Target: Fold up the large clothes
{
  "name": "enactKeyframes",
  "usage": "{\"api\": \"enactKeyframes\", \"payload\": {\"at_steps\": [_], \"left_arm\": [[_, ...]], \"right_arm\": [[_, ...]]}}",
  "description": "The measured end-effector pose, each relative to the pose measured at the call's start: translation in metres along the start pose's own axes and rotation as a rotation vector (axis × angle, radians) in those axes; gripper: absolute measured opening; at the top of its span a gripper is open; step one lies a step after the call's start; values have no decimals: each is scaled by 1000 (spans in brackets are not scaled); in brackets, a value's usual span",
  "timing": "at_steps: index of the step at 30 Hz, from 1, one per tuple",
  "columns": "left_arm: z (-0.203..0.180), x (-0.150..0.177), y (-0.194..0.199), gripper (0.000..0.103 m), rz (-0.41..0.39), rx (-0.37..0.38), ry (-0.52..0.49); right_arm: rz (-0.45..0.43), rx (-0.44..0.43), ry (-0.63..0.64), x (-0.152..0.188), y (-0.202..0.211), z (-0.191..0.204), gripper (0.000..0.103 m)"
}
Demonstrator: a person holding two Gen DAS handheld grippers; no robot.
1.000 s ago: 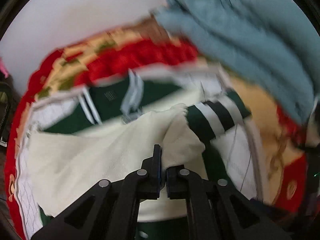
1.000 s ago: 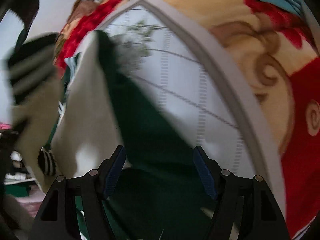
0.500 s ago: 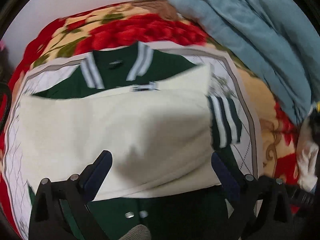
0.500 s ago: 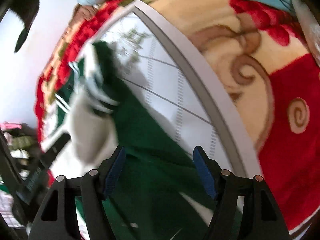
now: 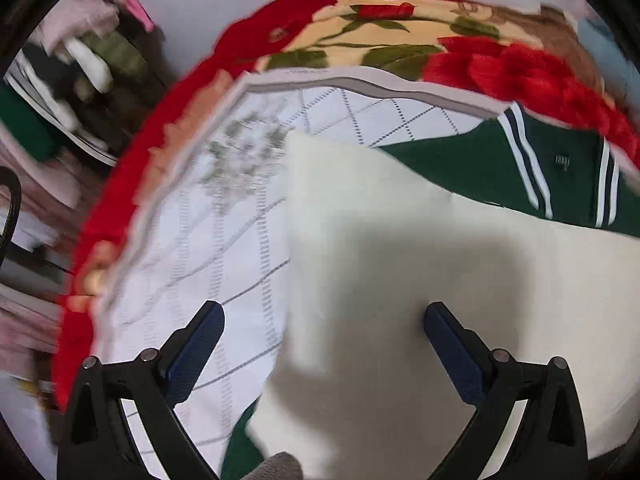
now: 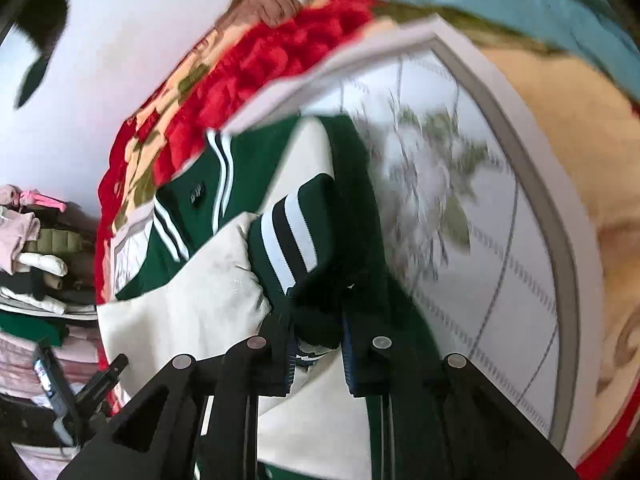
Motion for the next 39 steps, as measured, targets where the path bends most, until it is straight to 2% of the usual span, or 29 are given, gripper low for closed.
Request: {"api": "enactKeyframes", "payload": {"at_steps": [1, 2, 3, 7, 8, 10, 12, 13, 14, 15, 16, 18, 19, 21, 22, 24, 26, 27, 28, 30, 31, 32, 34, 36, 39], "left_arm": [[-3, -2, -4, 103, 11, 13, 5], [-9, -3, -2, 103, 10, 17, 0], [-15, -5, 1, 103, 4, 21, -14], [-39, 0, 32, 103, -44, 60, -68], [-45, 4, 39, 103, -53, 62, -79], [-54, 12, 51, 103, -65, 68, -93], [-58, 14, 55, 103, -64, 72, -100], [-60, 17, 55, 103, -61, 72, -102], [-62, 20, 55, 103, -51, 75, -102], [-63, 22, 54, 103, -40, 83, -101], [-63, 25, 53, 103, -33, 87, -98], [-64, 30, 49, 103, -16, 92, -89], [-65, 33, 48, 103, -10, 97, -87], [-66, 37, 47, 103, 0, 98, -79], [-66, 38, 47, 103, 2, 101, -74], [-64, 39, 49, 103, -4, 98, -61], [-60, 40, 51, 103, -11, 91, -47], [-58, 40, 53, 103, -12, 89, -37], [-54, 42, 56, 103, -10, 84, -23], [-43, 52, 67, 103, 6, 91, 18], [-35, 62, 75, 103, 19, 92, 44], [-28, 73, 82, 103, 34, 85, 61], [-11, 108, 91, 103, 79, 29, 67], [-1, 141, 83, 103, 144, -25, 43], [15, 171, 48, 103, 234, -106, 22]], "right_arm": [[15, 36, -7, -3, 0, -6, 26], [37, 73, -3, 0, 3, -12, 41], [47, 101, 5, 4, 7, -17, 46], [102, 210, 195, 57, 36, -24, 47], [142, 265, 320, 80, 37, -20, 47], [209, 342, 481, 106, 27, -15, 47], [273, 458, 644, 129, 0, -18, 46], [269, 476, 654, 130, -6, -21, 35], [216, 475, 579, 117, -9, -29, 26], [202, 426, 481, 108, -8, -35, 25], [167, 344, 301, 92, -1, -47, 24], [77, 280, 49, 69, 17, -76, 20], [43, 262, -27, 63, 24, -86, 20], [-36, 188, -311, 55, 38, -131, 20], [-45, 167, -389, 54, 38, -144, 19], [-38, 94, -655, 69, 31, -191, 16], [-20, -2, -766, 73, 22, -206, 16], [-8, 14, -744, 71, 24, -203, 16], [11, 56, -682, 67, 28, -195, 20], [56, 169, -545, 70, 36, -175, 37], [67, 207, -494, 72, 41, -166, 49], [70, 255, -421, 76, 48, -153, 55], [55, 305, -276, 87, 61, -119, 55], [55, 313, -179, 104, 62, -85, 55], [131, 236, -116, 133, 41, -40, 55]]}}
Point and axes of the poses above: each gripper's, at about its wrist camera, not at the fingertips, and y roughly against the way its jaws point, z to its left, x to its underside, the point moved 8 cm from there along -y, roughly the way its jaws point, and after that the axes turned 6 degrees about -y, right-handed, at the moved point
